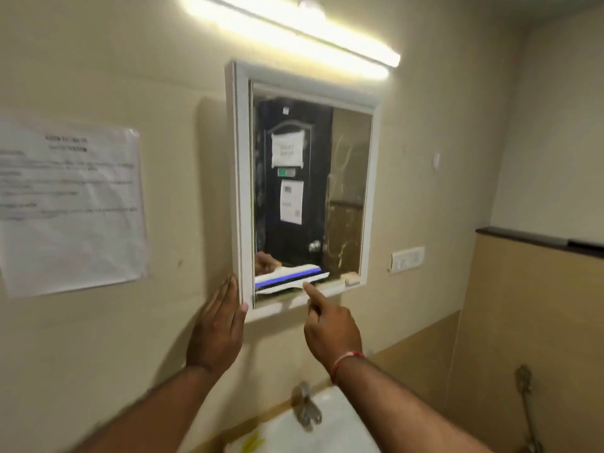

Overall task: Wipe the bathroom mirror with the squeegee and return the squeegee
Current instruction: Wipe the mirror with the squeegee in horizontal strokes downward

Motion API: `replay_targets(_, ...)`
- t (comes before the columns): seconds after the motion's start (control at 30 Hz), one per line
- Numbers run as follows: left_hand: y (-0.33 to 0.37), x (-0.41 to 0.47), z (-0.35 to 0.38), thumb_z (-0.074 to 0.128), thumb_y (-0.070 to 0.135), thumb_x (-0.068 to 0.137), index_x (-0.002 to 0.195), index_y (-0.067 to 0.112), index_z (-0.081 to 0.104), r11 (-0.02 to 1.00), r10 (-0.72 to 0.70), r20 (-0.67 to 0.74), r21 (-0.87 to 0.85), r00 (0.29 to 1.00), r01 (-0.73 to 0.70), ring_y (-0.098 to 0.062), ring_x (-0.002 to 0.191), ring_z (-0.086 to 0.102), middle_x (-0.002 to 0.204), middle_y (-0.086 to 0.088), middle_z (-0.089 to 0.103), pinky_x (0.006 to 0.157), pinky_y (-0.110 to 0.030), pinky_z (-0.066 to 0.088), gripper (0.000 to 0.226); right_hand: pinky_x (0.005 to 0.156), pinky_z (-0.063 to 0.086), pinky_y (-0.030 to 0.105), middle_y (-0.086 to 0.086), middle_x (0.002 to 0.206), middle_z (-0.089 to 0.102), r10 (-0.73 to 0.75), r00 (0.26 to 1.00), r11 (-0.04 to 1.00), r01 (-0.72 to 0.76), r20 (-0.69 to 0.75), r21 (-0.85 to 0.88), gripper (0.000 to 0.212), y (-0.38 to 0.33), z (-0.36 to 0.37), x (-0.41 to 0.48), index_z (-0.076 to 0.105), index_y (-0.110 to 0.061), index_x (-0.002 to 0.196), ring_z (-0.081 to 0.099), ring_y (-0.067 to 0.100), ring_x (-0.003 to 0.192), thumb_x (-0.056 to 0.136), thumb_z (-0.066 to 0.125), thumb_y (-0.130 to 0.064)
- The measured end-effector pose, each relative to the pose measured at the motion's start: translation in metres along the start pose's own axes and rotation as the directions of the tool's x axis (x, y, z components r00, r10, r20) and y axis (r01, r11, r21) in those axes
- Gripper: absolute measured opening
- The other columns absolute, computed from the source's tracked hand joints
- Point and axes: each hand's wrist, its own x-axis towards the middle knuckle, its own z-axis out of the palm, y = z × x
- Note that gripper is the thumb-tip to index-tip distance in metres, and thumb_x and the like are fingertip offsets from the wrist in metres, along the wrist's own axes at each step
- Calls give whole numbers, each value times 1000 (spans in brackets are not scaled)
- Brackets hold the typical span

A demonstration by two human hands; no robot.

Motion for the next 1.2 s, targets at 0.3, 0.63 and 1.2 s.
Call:
replay_targets(0.3,64,149,-72,42,37,112,173,18,25,995,94,-182,-25,979,-100,-13,164,24,179,2,25,132,-37,26,66,68,66,38,-9,80,76,-134,967,946,190,-216,263,46,-68,-75,65,54,-57,148,70,19,69,112,51,-30)
replay_targets(0.63,125,291,-138,46,27,114,174,23,16,971,236,-352,46,906,-235,-19,167,18,181,2,18,132,-49,31,67,64,65,49,-22,85,77,-193,904,899,318,-380,300,40,-130,-147,145,59,-52,146,71,28,70,112,53,-32)
replay_targets(1.2,141,339,-126,41,29,113,159,12,50,977,215,-494,99,843,-191,-35,157,41,164,-14,50,125,-51,40,51,61,61,20,-12,138,71,-226,848,874,394,-479,285,39,-151,-171,208,61,-35,150,72,9,74,114,50,-25)
